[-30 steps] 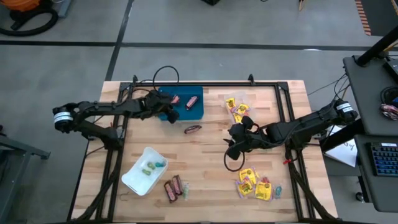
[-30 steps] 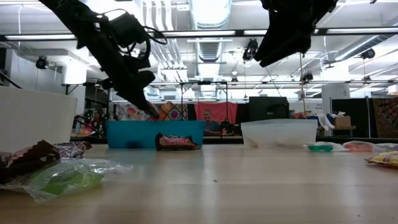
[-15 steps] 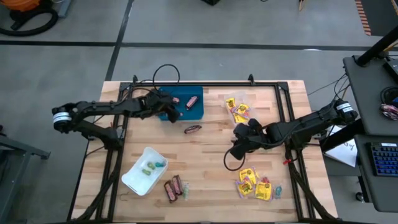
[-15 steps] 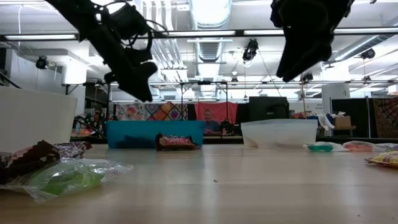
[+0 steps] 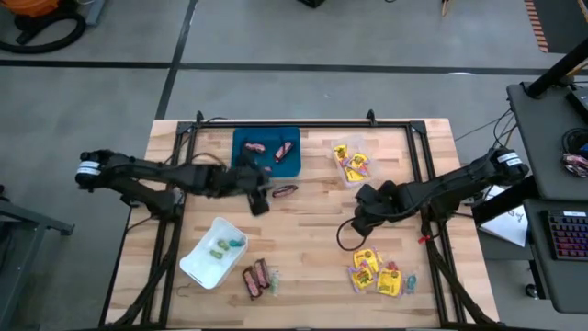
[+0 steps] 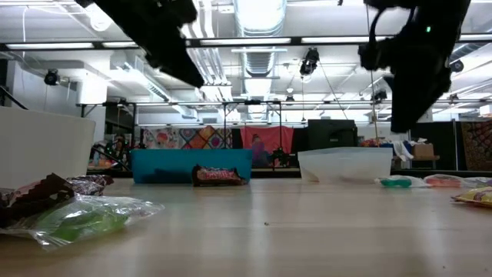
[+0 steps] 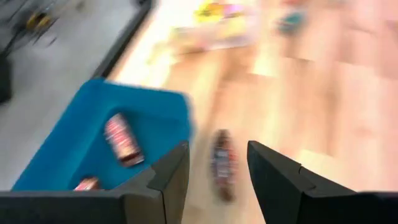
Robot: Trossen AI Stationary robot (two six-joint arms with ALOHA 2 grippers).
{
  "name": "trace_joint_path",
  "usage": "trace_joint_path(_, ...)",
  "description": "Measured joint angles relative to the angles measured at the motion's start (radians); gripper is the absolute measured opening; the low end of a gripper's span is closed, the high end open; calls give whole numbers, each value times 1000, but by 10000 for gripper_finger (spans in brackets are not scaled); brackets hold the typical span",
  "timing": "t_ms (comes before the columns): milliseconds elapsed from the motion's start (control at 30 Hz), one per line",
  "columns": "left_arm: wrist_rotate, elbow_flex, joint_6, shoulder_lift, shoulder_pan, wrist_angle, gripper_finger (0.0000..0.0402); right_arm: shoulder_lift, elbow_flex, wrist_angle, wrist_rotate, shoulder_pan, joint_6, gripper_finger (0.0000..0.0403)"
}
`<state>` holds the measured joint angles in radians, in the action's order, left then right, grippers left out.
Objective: Sort candy
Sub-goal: Put the blue gummy into the white bin
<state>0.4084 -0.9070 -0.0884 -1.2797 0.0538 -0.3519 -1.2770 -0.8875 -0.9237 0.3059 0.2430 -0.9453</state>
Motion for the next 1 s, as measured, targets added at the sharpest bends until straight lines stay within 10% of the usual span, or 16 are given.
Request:
trace_joint_path(400,200,-12,-3,88,299,11,146,0,102,21,0,-146,81,206)
trace_joint_path(1000,394,-12,-14,120,330,81,146,-242,106,98,10,-152,191,200)
